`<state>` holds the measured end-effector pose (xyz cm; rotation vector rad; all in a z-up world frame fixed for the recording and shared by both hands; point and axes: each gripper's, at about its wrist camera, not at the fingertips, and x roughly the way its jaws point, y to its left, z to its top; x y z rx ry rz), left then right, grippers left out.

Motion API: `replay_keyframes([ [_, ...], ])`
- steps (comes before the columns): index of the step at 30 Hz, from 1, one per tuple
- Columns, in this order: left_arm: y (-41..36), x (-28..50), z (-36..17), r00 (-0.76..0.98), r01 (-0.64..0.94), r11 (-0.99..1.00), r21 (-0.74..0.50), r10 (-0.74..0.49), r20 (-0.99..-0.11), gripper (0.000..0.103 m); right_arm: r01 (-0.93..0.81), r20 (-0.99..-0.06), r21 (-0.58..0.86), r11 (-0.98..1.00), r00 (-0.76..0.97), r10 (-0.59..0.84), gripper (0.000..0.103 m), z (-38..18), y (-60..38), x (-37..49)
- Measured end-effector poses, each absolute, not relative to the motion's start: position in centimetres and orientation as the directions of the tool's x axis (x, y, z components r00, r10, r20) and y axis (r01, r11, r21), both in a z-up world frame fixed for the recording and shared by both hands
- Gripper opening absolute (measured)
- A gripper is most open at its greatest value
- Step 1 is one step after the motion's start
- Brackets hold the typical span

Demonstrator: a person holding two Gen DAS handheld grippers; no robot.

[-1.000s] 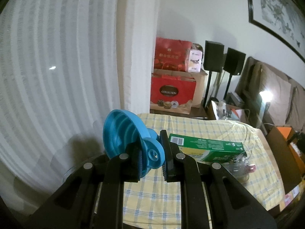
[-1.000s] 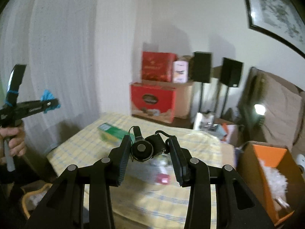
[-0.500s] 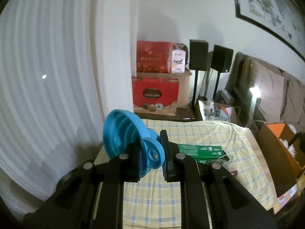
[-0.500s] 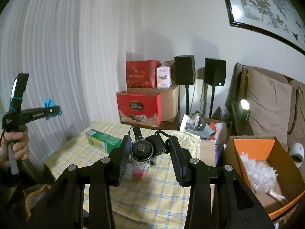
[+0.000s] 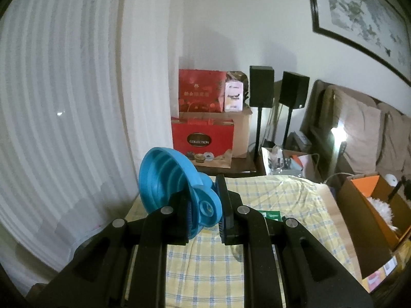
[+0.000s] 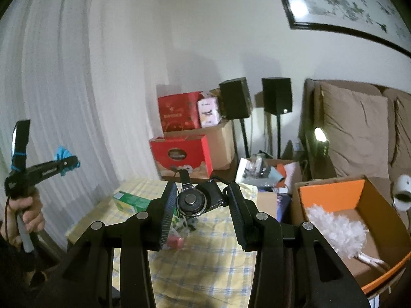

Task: Organize objects
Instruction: 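Carry the held blue funnel toward the orange cardboard box with the left tool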

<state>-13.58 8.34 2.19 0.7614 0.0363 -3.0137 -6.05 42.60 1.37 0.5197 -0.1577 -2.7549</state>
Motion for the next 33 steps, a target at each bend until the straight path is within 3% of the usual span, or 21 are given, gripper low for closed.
replay_keyframes([
  [23, 13.0, -14.3, 3.3, -0.868, -0.07, -0.997, -0.021, 0.071, -0.491, 0.015, 0.285, -0.294, 0.13, -0.95, -0.903, -0.312, 0.041, 3.7, 44.0, -3.5],
  [33, 15.7, -14.2, 3.6, -0.856, -0.142, -0.989, -0.027, 0.136, -0.499, 0.015, 0.291, -0.319, 0.139, -0.947, -0.892, -0.321, 0.041, 3.9, 44.5, -4.1],
])
